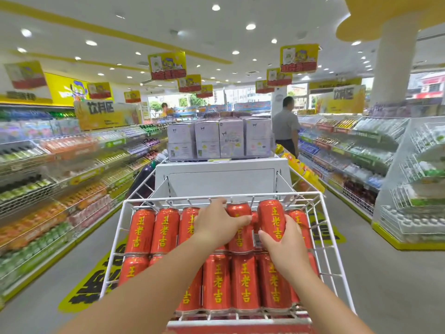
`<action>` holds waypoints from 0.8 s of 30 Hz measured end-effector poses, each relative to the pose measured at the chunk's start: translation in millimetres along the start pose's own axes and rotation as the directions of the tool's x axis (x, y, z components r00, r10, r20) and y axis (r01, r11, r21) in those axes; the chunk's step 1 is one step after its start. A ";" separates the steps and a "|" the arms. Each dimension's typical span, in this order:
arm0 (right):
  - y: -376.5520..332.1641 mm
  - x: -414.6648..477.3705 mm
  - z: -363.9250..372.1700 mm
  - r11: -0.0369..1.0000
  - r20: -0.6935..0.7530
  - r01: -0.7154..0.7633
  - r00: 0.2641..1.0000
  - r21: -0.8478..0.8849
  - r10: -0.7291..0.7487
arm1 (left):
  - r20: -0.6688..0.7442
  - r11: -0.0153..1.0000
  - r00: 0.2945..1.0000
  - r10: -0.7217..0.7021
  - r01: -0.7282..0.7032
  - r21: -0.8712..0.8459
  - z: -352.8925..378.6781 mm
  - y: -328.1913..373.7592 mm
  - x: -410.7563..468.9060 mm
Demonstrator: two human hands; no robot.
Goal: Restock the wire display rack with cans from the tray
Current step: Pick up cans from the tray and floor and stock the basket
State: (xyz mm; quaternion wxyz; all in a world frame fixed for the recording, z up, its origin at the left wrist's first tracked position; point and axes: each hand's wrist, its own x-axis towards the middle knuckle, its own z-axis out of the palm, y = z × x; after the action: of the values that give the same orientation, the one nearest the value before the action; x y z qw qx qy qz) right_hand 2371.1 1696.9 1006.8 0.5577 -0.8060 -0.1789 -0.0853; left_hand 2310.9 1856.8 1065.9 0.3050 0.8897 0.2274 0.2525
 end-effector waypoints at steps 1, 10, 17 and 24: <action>2.7 1.0 2.5 1.000 0.006 -0.006 1.000 0.003 0.006 | -0.015 0.995 0.999 0.042 -0.040 0.094 2.4 0.1 -0.9; 12.5 1.9 10.0 0.990 0.052 -0.002 0.999 -0.138 0.009 | -0.043 0.852 0.960 0.276 -0.224 0.473 7.8 -1.1 4.0; 14.4 5.8 17.3 0.980 0.114 -0.007 0.993 -0.200 0.030 | -0.083 0.765 0.932 0.353 -0.236 0.599 20.7 -7.6 3.5; 19.8 7.5 22.7 0.974 0.096 0.013 0.995 -0.227 0.009 | -0.195 0.824 0.931 0.309 -0.160 0.543 56.3 -14.4 0.9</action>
State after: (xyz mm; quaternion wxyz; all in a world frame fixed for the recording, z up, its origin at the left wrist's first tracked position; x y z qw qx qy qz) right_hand 2384.2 1713.2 983.9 0.4526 -0.8675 -0.1954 -0.0668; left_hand 2341.1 1843.4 1018.1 -0.0143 0.9161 0.2147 0.3383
